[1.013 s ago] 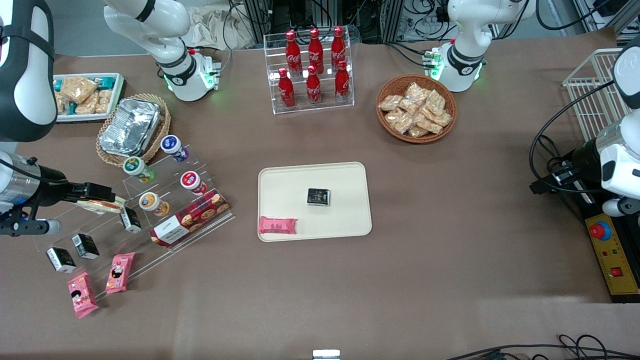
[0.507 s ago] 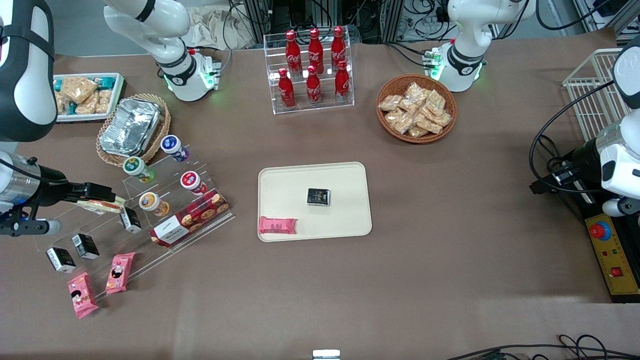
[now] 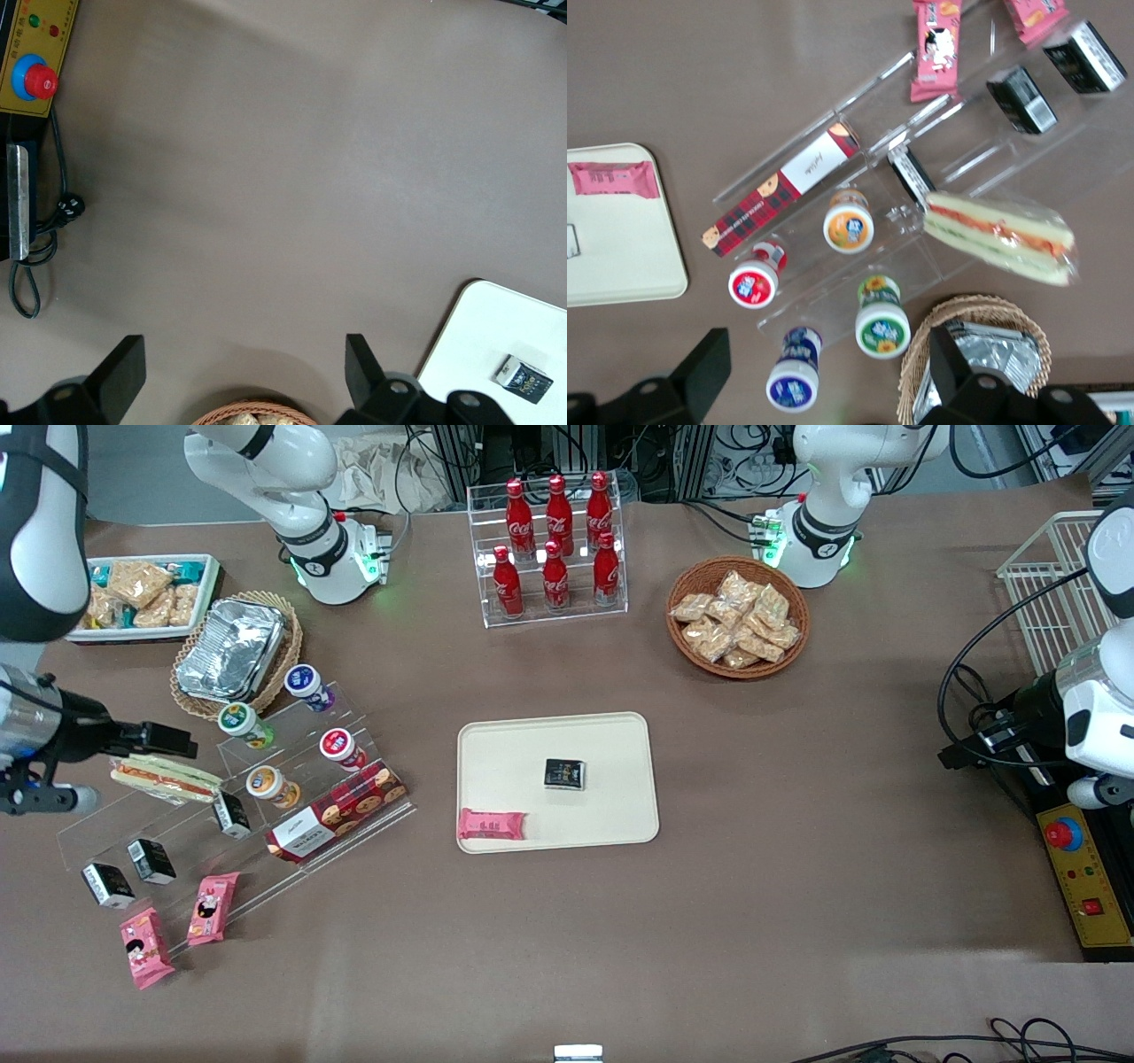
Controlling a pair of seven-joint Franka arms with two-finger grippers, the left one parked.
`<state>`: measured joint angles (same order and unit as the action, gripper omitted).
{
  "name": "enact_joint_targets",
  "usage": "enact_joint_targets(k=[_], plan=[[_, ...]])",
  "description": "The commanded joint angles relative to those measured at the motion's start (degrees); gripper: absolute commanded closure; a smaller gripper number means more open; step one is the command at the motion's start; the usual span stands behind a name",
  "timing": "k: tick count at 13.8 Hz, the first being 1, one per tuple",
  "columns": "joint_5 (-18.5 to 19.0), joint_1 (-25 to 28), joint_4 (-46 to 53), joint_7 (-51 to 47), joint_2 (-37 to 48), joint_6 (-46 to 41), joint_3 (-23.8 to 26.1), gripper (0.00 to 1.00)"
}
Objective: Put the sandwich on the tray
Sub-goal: 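Move the right gripper over the wrapped sandwich on the acrylic rack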
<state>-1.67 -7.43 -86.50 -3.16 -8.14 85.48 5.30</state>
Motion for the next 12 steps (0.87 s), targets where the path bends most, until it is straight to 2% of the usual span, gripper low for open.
enact_joint_targets(k=[1,6,10,12], plan=[[0.1,-1.8,-9.3,-0.4,8.7,0.9,0.2,0.0],[-0.1,-3.5,-21.8,-2.2,17.4,11.1,0.2,0.0],[-0.5,-3.7,-20.4,-2.6,15.0,12.5,0.2,0.0],[-0.7,-3.8,-18.6,-3.1,12.7,11.5,-1.4,0.0]])
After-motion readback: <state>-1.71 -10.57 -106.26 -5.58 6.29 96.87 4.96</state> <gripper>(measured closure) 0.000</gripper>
